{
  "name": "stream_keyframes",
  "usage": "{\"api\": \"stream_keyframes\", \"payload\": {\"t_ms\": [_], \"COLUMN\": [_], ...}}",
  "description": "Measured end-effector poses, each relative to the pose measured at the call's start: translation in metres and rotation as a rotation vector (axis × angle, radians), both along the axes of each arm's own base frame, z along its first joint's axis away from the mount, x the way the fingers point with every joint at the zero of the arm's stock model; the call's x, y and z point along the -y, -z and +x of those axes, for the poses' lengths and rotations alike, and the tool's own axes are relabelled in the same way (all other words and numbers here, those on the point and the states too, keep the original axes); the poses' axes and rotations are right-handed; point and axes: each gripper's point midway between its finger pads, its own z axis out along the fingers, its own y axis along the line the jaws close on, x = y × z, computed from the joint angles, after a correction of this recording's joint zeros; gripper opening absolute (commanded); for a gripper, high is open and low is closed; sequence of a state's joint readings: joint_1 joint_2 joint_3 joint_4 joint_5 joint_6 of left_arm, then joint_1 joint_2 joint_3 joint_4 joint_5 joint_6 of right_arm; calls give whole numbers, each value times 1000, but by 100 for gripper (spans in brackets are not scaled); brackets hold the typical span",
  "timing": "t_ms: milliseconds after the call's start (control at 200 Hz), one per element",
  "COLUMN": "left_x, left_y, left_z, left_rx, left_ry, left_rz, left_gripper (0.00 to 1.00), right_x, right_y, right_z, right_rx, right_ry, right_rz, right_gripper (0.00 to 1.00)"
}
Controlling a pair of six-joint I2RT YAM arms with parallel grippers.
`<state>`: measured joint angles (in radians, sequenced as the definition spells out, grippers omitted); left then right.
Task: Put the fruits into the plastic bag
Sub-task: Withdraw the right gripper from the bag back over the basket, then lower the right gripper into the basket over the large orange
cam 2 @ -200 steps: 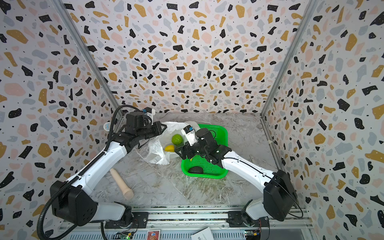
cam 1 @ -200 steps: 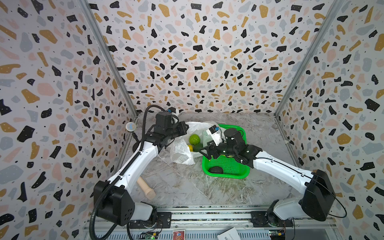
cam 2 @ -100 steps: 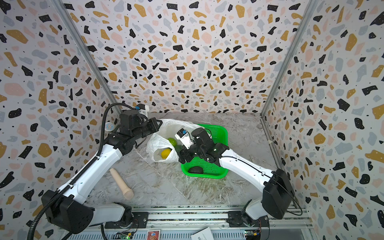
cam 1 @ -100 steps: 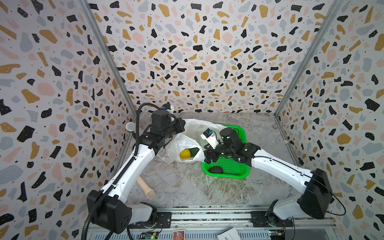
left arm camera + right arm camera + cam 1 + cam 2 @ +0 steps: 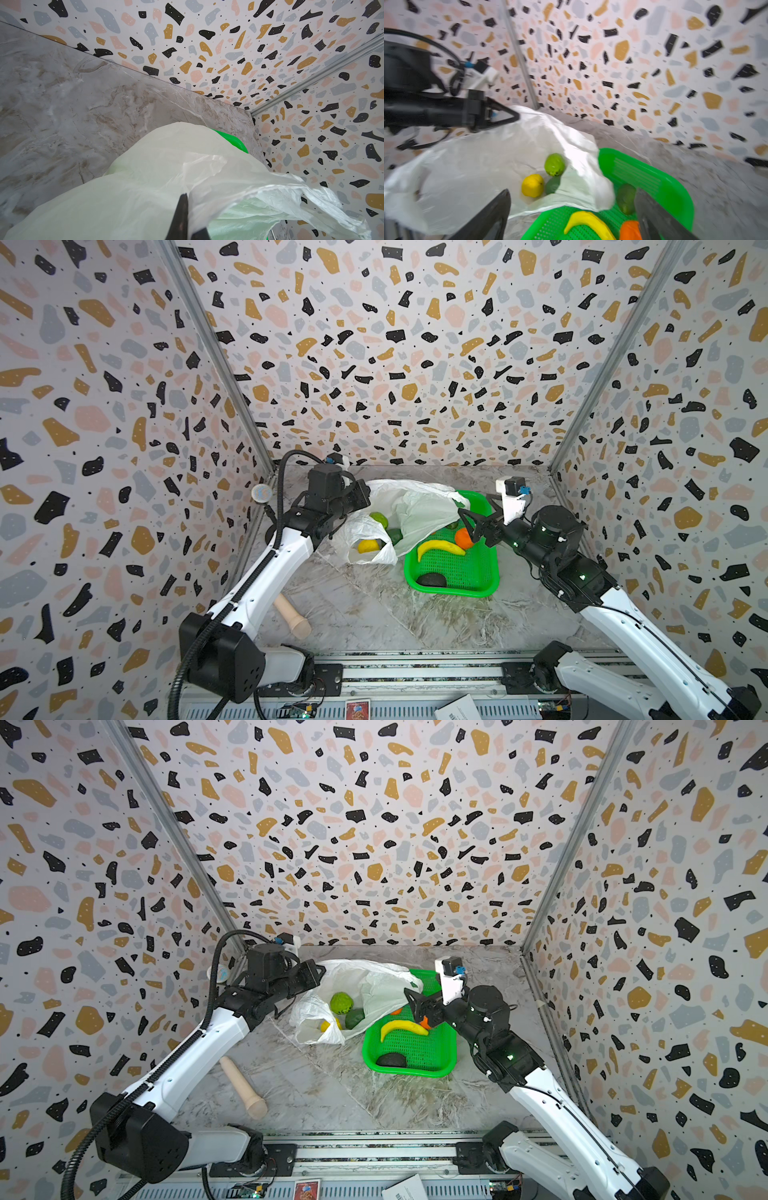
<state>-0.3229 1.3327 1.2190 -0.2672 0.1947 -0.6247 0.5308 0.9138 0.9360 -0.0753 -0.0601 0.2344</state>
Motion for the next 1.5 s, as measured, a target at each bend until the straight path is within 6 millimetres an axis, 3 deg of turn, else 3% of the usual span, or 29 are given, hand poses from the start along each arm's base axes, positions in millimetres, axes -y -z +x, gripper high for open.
{"api": "stream_keyframes", "payload": {"t_ms": [135,350,806,1256,1497], "left_x": [0,-1,-2,-2,-2], "left_y": [1,1,4,6,6], "left_z": [0,0,0,1,1], "left_rx": [-1,1,-4,-6,-4], "left_ry": [-3,-5,-10,-7,-6], "left_rz": [2,6,12,16,19], "left_gripper": [0,0,0,0,0], "right_x": [21,28,22,10,-5], "right_y": [50,123,198,259,288], "right_z": [28,35,59,112,108], "right_rx": [-148,-350,-587,-738,-742], "right_ry": [130,193,222,265,288], "right_rz": [-13,-23,-105,-367,-573], "right_gripper": [92,92,91,87,88]}}
